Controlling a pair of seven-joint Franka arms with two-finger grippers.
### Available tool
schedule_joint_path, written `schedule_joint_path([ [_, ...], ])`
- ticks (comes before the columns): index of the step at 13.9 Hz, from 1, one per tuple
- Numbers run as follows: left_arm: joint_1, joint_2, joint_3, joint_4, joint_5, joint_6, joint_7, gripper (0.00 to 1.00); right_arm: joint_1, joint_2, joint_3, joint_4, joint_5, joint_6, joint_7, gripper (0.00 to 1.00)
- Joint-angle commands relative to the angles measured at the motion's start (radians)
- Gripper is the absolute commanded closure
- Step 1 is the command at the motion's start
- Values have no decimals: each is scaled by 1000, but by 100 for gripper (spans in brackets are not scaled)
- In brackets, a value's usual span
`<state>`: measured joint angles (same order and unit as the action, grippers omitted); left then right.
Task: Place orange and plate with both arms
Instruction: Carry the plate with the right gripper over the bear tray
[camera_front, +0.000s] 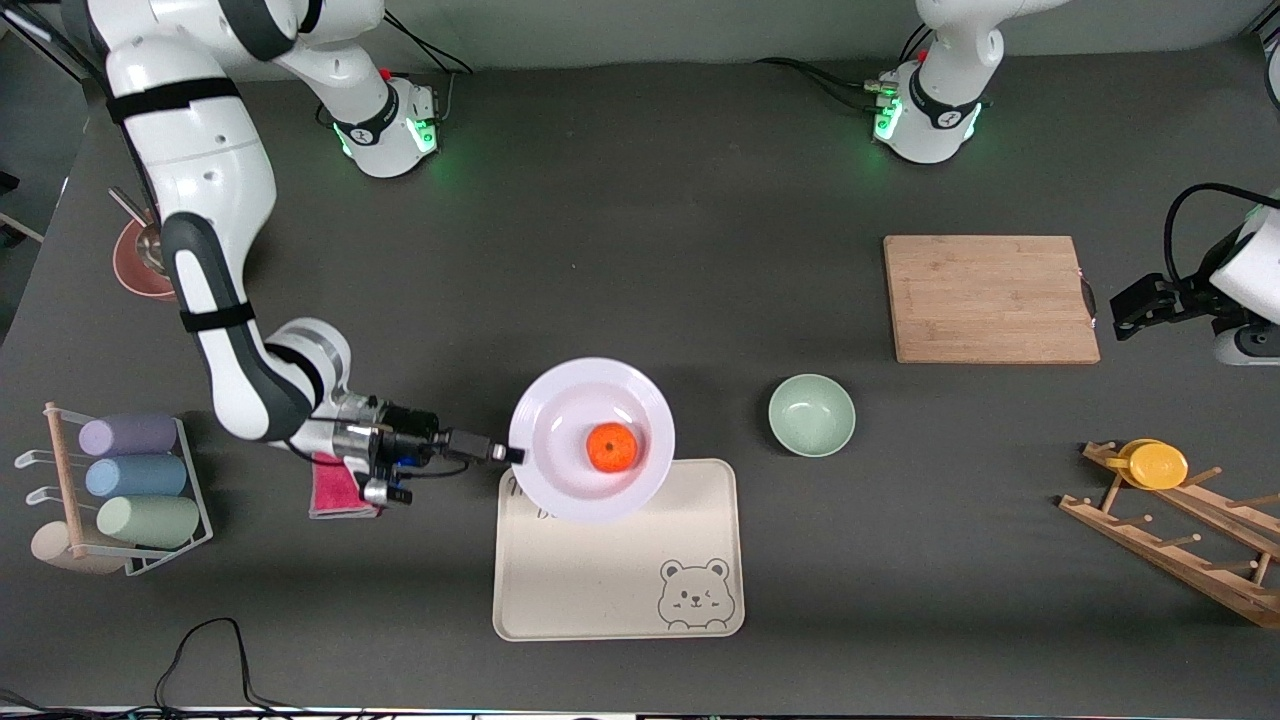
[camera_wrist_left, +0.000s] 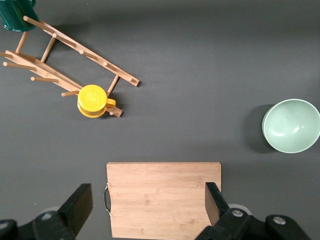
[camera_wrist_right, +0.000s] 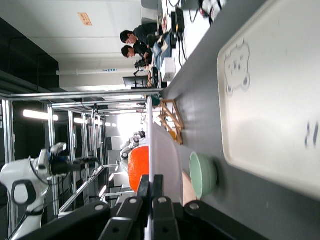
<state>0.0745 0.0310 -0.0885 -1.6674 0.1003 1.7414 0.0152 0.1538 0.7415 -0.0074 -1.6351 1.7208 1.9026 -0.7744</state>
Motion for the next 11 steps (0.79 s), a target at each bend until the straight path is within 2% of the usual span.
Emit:
schedule_joint_path([
  [1,-133,-6,122,-5,-7,7,-11,0,12,180,-29,292,-36,-8,110,100],
  [4,-134,-10,119,-5,-7,-6,-3,0,18,249,-31,432,-76,87,150,100],
  [6,-136,-11,118,-5,-10,-8,0,0,21,304,-31,512,-76,102,172,100],
  [11,-131,-22,121,-2,-14,-48,3,0,21,394,-16,563,-61,131,153,100],
])
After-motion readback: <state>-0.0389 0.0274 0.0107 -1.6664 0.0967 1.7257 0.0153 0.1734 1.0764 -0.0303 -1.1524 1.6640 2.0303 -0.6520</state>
